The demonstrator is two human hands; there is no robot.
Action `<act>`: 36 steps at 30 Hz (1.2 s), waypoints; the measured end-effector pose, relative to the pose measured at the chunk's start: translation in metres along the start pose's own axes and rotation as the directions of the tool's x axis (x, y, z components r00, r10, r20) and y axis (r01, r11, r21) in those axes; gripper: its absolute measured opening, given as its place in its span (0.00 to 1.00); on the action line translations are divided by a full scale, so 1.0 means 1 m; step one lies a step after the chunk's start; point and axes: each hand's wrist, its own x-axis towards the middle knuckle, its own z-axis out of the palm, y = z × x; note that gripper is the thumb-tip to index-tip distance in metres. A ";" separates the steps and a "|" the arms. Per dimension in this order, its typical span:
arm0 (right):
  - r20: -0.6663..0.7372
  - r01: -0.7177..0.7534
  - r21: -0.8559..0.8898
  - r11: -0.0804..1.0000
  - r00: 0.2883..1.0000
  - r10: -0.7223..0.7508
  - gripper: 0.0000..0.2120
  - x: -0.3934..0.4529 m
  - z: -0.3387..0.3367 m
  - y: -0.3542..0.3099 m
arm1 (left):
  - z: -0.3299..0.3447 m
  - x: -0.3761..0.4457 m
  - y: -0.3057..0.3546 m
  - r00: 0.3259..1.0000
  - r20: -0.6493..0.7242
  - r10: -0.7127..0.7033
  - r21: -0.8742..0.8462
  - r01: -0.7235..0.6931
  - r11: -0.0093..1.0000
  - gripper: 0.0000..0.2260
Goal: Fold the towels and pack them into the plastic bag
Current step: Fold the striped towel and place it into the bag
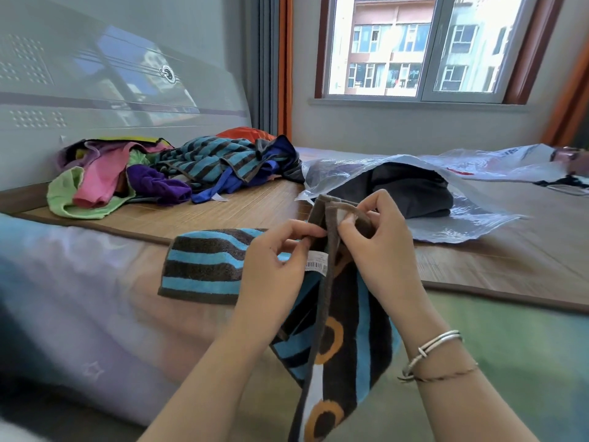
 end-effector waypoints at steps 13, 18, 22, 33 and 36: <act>-0.078 -0.050 -0.054 0.997 0.996 0.045 0.08 -0.002 0.006 0.001 | 0.000 -0.007 0.001 0.993 -0.022 0.115 0.418 -0.095 0.904 0.11; 0.070 -0.051 -0.075 0.996 0.996 0.056 0.12 -0.003 0.003 -0.003 | -0.001 -0.005 -0.002 0.994 -0.044 0.098 0.373 -0.074 0.925 0.06; 0.293 0.098 -0.122 0.988 0.954 -0.058 0.21 0.003 -0.007 -0.004 | -0.006 -0.003 -0.003 0.997 0.036 0.074 0.270 -0.081 0.959 0.09; 0.183 0.125 -0.112 0.986 0.978 -0.103 0.09 0.017 -0.031 -0.054 | -0.004 -0.010 0.013 0.986 0.150 0.075 0.415 -0.131 0.900 0.09; 0.051 0.074 -0.095 0.993 0.996 -0.070 0.11 0.029 -0.038 -0.073 | -0.025 0.001 0.023 0.990 0.144 0.002 0.535 -0.080 0.841 0.07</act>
